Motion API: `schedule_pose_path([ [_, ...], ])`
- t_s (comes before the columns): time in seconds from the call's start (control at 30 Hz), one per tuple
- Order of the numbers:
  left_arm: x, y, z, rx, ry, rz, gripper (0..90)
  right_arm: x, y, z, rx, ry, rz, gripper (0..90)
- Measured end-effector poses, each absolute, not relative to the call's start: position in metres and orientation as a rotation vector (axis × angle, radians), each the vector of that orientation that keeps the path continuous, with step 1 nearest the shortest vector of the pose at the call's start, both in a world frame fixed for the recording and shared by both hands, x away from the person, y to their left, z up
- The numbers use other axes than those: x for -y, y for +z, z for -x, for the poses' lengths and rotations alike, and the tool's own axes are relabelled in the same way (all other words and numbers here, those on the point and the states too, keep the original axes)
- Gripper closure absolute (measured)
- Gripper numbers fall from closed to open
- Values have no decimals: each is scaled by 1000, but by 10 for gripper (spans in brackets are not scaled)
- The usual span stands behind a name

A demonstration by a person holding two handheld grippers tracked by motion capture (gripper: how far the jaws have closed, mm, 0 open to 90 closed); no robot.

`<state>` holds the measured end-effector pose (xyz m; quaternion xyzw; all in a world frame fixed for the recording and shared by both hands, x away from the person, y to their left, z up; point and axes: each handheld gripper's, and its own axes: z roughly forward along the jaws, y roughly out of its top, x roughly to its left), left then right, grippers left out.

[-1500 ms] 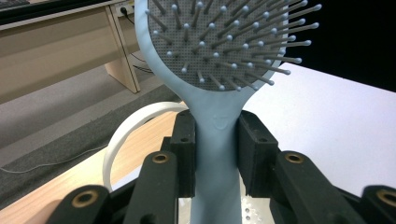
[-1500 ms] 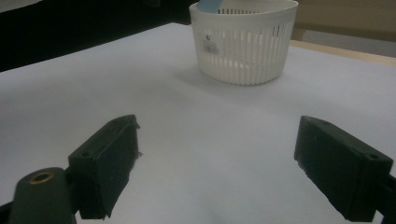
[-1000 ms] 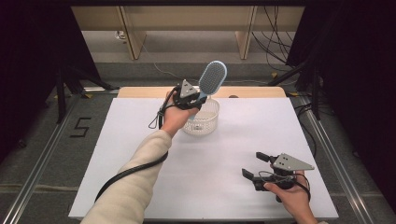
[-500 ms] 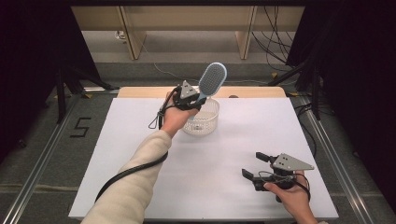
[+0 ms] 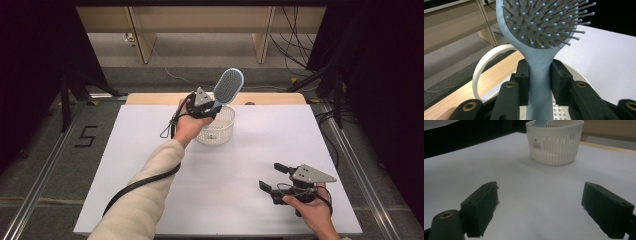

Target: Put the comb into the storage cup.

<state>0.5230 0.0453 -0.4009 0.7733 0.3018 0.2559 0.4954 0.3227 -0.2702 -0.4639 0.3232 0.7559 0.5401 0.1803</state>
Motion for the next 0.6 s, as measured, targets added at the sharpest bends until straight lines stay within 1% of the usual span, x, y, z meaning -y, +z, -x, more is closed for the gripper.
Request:
schedule_pose_path([
  [0.6, -45, -404, -523, -729, 619, -1890, 698, 270, -464, -323, -2135, 1526, -913, 146],
])
